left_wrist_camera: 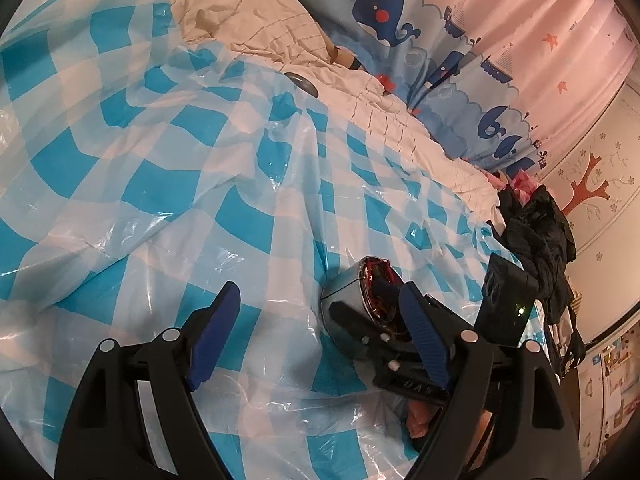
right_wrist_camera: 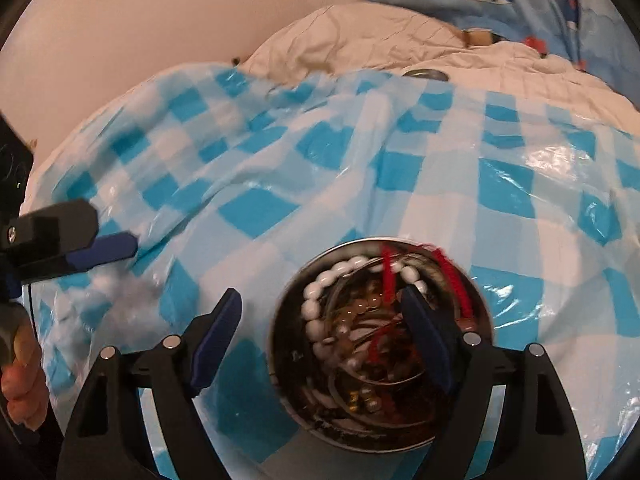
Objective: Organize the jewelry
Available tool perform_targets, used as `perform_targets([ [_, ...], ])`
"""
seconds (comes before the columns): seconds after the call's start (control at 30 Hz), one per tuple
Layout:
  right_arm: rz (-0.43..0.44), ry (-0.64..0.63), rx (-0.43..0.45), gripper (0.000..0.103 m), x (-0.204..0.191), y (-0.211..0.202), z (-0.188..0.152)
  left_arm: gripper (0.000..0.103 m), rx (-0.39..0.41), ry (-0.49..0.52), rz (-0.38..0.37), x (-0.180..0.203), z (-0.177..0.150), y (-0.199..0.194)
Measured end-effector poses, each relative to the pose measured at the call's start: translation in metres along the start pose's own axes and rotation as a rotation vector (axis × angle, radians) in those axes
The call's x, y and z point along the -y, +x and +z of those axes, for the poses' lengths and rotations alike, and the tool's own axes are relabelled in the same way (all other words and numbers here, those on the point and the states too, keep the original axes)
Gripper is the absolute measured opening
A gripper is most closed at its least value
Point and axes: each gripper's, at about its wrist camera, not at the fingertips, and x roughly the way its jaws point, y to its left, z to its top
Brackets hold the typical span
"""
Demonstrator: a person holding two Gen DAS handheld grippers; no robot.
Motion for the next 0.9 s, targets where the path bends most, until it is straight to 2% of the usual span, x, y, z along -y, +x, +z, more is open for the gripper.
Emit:
perform_targets([
  [0.1, 0.020, 0.041, 0.009, 0.079, 0.001, -0.010, 0.002, 0.078, -0.007, 0.005, 0.005, 0.000, -0.001, 0.000],
  [0.2, -0.012, 0.034, 0.052, 0.079, -0.005, -0.031, 0.003, 0.078, -0.005, 0.015, 0.010, 0.002, -0.001, -0.002],
  [0.33, -0.158, 0.048, 0.174, 0.080, -0.010, -0.083, -0.012, 0.078, 0.012, 0.066, 0.045, 0.010, -0.005, -0.008],
  [0.4, -0.232, 0.074, 0.202, 0.088, -0.008, -0.104, -0.028, 0.078, 0.016, 0.127, 0.080, 0.022, -0.015, -0.013],
  [0.5, -0.345, 0.135, 0.210, 0.090, -0.005, -0.133, -0.070, 0.080, 0.026, 0.232, 0.134, 0.040, -0.033, -0.020],
  [0.57, -0.373, 0.169, 0.194, 0.090, -0.005, -0.145, -0.091, 0.086, 0.042, 0.298, 0.185, 0.049, -0.050, -0.026],
  [0.63, -0.397, 0.182, 0.200, 0.090, -0.011, -0.156, -0.104, 0.087, 0.032, 0.344, 0.211, 0.055, -0.067, -0.031],
  [0.77, -0.447, 0.170, 0.267, 0.094, -0.027, -0.173, -0.119, 0.091, 0.033, 0.389, 0.250, 0.060, -0.096, -0.044],
  [0.9, -0.468, 0.160, 0.279, 0.095, -0.038, -0.169, -0.126, 0.095, 0.071, 0.417, 0.280, 0.064, -0.115, -0.050],
])
